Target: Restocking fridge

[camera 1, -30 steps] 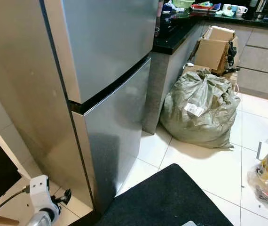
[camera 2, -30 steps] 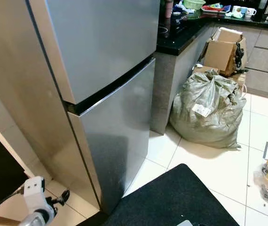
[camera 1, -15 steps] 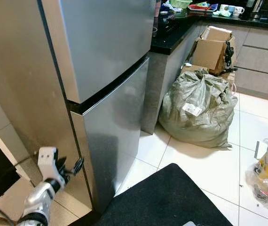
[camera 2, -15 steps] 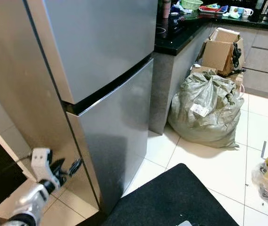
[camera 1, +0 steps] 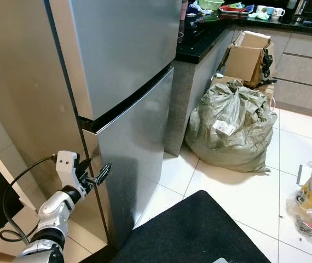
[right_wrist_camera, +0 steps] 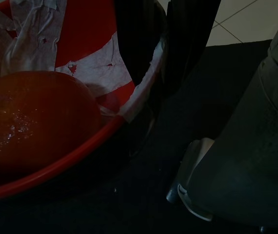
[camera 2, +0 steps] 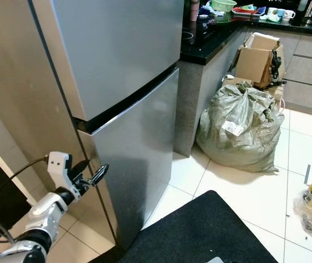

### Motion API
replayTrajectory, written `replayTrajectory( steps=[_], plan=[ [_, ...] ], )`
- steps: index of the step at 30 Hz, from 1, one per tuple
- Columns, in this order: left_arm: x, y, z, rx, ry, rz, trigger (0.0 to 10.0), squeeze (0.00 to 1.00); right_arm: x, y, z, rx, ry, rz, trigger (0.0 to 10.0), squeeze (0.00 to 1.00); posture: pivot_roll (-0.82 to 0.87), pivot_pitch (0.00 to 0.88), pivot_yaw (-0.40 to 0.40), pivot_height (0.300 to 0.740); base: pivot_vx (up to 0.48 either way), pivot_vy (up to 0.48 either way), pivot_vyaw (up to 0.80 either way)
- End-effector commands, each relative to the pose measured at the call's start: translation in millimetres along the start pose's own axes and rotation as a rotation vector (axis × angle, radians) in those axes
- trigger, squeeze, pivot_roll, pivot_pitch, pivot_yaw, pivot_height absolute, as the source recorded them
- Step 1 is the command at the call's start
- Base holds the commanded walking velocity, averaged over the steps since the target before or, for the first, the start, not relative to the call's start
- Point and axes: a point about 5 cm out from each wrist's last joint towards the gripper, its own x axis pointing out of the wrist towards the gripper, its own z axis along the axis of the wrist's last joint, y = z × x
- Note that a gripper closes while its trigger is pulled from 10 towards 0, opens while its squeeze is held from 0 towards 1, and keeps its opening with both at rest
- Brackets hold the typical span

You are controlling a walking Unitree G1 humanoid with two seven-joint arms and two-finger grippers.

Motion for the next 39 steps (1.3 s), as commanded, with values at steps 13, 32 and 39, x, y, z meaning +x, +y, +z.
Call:
replayTrajectory(
  steps=[13,32,39],
  plan=[
    [16.4,5.2,24,0.091,-0.089,0.165,10.0,0.00,-0.1,-0.5,1,-0.003,-0.003,0.001,10.0,0.00,-0.04,0.000,-0.012,0.740,0.000,0.000,0.00],
    [20.1,4.3,31,-0.007,-0.138,0.083,10.0,0.00,0.1,1.3,-3,0.002,0.004,0.003,10.0,0.00,-0.04,0.000,-0.008,0.740,0.000,0.000,0.00],
    [25.9,-20.7,25,-0.014,-0.110,-0.197,10.0,0.00,-0.1,1.0,-4,0.002,0.006,0.002,10.0,0.00,-0.04,0.000,-0.007,0.740,0.000,0.000,0.00]
  ],
)
